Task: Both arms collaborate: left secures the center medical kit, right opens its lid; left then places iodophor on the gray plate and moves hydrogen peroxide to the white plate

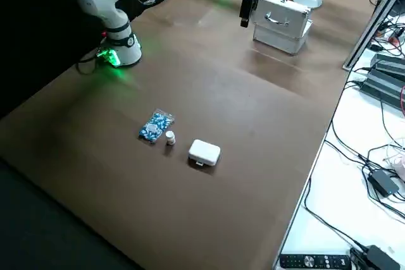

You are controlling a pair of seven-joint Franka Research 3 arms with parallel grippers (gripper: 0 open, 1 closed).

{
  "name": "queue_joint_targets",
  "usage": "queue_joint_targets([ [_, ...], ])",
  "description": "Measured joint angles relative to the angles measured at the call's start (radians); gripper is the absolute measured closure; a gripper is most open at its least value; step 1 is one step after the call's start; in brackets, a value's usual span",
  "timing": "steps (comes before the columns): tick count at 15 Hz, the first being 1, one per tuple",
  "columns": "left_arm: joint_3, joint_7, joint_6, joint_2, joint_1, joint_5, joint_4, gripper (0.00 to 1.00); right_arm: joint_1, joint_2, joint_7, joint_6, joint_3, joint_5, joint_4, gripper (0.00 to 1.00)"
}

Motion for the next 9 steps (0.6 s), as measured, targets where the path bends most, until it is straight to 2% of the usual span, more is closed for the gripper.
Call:
queue_joint_targets([
  [5,-0.011,0.036,0.002,-0.009,-0.103,0.066,-0.001,0.00,0.009,0.000,0.001,-0.016,0.006,0.000,0.000,0.01],
  [9,-0.077,0.075,0.002,-0.009,-0.137,0.177,-0.010,0.00,0.008,0.000,0.001,-0.016,0.003,0.000,0.000,0.01],
])
